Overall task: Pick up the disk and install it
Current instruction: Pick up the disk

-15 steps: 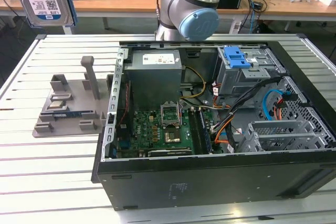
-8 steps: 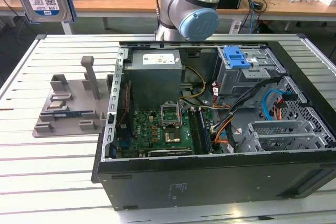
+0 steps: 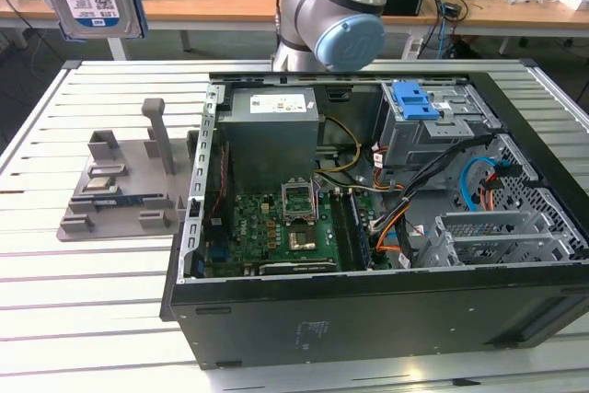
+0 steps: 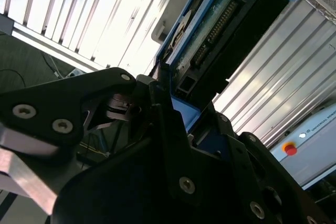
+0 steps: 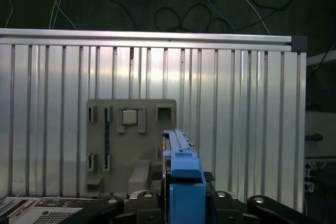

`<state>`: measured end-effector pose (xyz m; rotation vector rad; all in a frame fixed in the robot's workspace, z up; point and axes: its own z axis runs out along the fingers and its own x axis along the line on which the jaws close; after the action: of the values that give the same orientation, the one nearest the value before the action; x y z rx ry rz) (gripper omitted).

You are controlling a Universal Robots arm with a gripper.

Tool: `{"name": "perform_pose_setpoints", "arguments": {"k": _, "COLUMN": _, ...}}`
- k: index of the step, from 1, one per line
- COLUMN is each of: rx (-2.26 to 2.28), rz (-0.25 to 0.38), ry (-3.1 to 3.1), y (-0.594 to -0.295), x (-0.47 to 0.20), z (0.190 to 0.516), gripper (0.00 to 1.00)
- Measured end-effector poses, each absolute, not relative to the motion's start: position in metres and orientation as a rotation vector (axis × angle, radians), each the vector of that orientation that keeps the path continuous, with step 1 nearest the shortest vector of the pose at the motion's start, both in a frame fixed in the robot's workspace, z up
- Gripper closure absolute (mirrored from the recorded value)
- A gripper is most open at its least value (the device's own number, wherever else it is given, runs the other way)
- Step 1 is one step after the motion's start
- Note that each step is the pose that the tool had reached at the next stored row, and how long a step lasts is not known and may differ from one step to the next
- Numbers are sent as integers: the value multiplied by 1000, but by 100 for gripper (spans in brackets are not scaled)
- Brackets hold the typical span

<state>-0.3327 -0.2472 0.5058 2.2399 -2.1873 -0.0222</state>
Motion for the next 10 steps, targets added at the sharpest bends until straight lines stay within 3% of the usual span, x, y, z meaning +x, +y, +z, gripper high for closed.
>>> {"name": "perform_pose_setpoints", "arguments": {"k": 10, "rx": 2240, "rz": -22, "ry": -2187, "y": -247, "x": -273, "z": 506, "gripper": 63}}
